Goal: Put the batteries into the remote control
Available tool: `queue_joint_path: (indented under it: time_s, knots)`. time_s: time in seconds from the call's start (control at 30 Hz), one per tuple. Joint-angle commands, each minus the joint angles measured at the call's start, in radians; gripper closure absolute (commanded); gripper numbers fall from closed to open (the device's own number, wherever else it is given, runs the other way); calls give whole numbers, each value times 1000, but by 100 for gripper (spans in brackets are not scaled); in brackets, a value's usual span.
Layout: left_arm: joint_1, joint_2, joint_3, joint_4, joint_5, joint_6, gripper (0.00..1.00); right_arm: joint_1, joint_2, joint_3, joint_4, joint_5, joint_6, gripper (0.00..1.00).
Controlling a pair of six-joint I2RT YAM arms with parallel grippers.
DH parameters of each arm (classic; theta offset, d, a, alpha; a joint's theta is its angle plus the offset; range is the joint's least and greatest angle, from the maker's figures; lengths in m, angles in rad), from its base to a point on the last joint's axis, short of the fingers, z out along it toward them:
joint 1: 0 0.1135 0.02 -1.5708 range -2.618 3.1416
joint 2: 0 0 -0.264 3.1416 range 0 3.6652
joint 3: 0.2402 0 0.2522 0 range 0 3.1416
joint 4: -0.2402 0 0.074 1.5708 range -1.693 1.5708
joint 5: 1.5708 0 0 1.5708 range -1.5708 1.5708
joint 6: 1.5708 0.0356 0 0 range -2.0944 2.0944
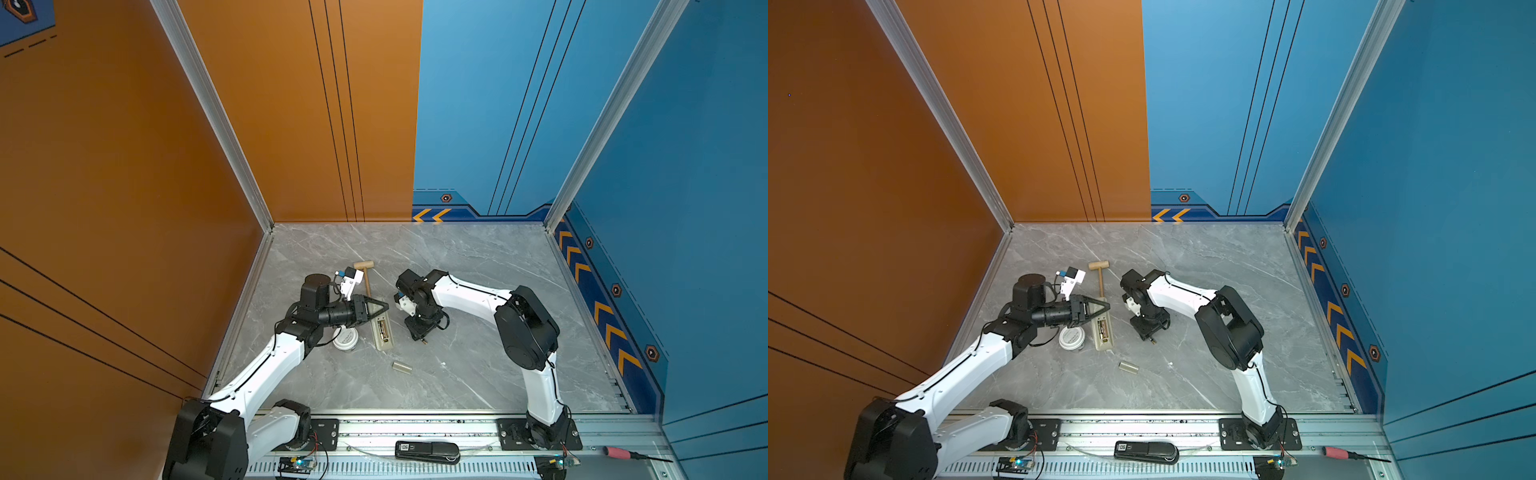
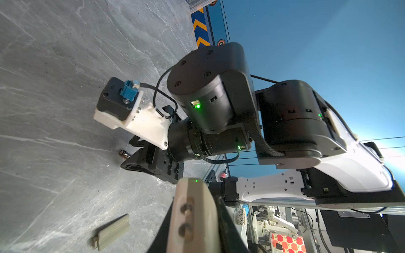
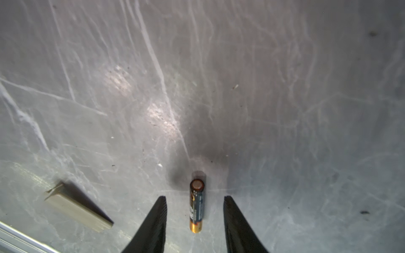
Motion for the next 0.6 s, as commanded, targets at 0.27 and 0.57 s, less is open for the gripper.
queue_joint_path:
  time_s: [0.27, 0.57]
  knots:
    - [18, 18, 15, 32, 19, -9, 100, 33, 59, -18, -51, 73, -122, 89]
    - [33, 16, 7, 42, 29, -15, 100, 48, -97, -154, -12, 181, -288, 100]
